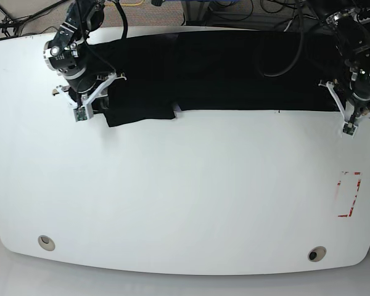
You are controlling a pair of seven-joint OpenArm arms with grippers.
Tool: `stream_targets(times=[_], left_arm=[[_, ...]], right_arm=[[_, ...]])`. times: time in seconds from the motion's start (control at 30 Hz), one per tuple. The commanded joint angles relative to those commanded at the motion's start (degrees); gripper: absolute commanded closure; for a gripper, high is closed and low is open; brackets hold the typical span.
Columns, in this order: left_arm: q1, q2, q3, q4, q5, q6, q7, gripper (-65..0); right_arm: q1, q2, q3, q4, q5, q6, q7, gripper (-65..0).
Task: Fold the T-shirt properly
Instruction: 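Regrasp the folded strip's ends with both grippers and straighten it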
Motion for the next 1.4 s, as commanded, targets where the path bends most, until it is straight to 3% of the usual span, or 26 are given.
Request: stream_targets(times=[0.13,0.4,0.6,0.93,1.4], left_arm=[[2.81,-0.09,0.26,-0.26,0.44,0.0,-0.26,-9.3],[3.6,-0.09,0.44,-6.42,0.26,0.0,-1.93,-9.3],[0.44,0.0,1.76,-12.57,0.44,0.0,-5.89,-9.3],[-6.77,0.0,4.75,-21.1,0.44,0.0,-6.24,-9.4],[-17.05,0.0,4.84,-30.86,0.53,0.0,-6.77,-9.6]], right_arm=[[-1.23,0.0,-0.35,-3.34,0.0,0.0,0.09,-4.9],[-2.46,3.78,-0.35,-12.84,0.0,0.0,7.3,-4.9],[-0.79,6.77,0.0,-18.64,0.0,0.0,9.93,-4.9],[4.31,12.66,0.09,-26.55,0.0,0.0,12.84,-4.9],[6.15,13.45,0.09,-24.97,0.18,0.0,12.66,-4.9]])
